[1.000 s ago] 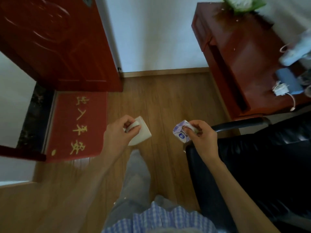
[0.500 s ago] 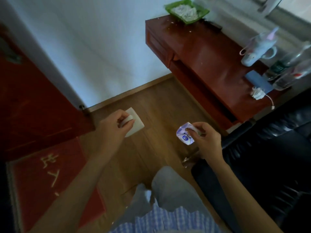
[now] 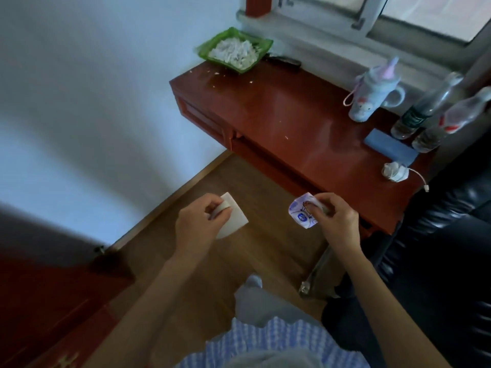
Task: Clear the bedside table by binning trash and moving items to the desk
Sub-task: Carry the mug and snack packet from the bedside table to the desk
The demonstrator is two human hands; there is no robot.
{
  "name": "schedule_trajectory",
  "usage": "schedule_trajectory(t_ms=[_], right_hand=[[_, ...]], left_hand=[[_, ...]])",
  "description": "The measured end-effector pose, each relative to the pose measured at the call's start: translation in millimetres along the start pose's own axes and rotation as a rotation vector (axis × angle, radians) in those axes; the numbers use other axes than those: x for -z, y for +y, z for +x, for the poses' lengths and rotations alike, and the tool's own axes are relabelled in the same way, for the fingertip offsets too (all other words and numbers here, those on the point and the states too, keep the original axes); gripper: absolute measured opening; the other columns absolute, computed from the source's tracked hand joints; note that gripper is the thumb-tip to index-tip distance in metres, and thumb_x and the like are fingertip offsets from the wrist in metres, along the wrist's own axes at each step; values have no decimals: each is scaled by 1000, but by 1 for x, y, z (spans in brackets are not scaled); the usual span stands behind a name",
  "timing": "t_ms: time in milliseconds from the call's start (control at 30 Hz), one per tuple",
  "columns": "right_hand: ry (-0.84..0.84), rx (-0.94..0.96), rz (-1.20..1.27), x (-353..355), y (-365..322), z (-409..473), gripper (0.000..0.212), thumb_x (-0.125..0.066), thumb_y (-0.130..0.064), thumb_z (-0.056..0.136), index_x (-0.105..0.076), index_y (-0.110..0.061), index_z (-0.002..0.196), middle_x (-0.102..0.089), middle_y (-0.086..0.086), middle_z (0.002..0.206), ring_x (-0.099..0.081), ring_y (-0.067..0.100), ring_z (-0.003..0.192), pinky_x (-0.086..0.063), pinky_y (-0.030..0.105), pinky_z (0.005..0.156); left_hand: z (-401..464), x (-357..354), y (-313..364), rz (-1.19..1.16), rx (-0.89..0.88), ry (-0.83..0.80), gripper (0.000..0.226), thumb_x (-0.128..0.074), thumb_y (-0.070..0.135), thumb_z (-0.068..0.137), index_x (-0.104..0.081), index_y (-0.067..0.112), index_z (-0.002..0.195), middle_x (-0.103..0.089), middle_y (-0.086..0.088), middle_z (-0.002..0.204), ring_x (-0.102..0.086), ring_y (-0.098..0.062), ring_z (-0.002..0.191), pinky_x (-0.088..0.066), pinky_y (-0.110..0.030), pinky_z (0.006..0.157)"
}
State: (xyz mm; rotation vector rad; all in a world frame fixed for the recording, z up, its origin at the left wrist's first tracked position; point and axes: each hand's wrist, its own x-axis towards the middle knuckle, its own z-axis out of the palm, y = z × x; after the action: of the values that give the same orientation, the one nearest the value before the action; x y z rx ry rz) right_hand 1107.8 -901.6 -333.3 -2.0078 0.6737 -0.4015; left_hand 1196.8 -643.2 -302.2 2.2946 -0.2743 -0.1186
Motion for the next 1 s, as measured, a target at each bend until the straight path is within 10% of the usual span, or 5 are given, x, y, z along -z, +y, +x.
schedule_trajectory(t_ms=[1000], right_hand=[[544,-544,-98,15,37,214,12,-72,-17,81,-67,-25,89,-67,-13,82,-62,0,76,-47,17,63]], left_hand=[[379,-171,112,-156,-777,-613,9,-69,27,80,-63,20,78,-63,11,72,-58,-3,67,-39,-12,52]])
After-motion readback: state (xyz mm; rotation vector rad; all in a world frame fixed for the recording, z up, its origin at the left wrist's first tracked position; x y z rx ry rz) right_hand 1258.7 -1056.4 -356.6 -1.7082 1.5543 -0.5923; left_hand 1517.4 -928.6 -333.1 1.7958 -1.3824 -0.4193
